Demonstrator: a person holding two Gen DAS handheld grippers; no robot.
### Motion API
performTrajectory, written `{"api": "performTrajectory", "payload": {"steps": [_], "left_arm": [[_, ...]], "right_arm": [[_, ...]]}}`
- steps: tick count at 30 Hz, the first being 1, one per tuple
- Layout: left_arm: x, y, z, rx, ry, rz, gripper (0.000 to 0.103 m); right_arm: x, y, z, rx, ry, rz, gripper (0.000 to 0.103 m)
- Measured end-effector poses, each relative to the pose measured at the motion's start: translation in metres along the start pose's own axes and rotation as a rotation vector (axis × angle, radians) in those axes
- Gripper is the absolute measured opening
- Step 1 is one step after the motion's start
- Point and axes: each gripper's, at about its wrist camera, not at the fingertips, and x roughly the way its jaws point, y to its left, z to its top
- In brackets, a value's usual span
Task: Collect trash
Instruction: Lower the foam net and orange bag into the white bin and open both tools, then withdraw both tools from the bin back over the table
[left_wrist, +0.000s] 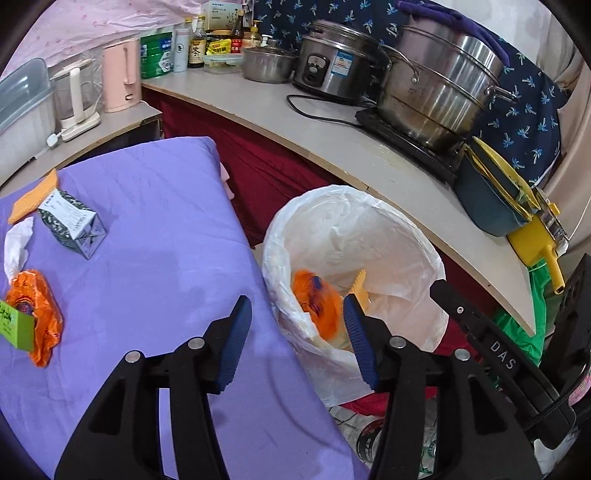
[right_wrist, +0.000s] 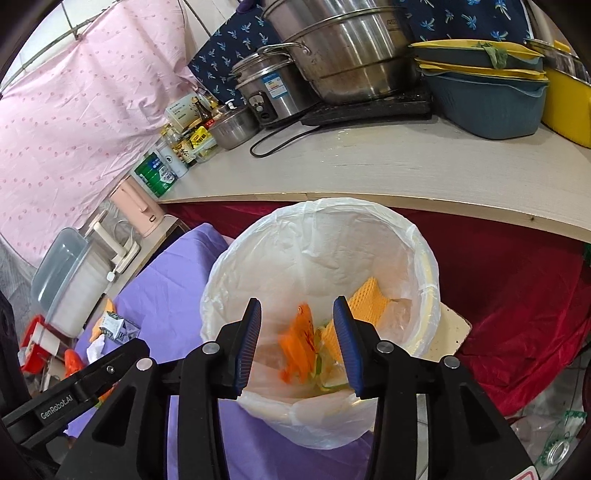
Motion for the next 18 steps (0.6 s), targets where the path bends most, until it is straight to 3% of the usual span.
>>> {"api": "performTrajectory", "payload": {"steps": [18], "left_arm": [[-0.059, 0.057, -0.012, -0.067, -0.066, 0.114, 0.054]], "right_arm": [[-0.029, 0.069, -0.020, -0.108, -0.009, 0.036, 0.049]]}}
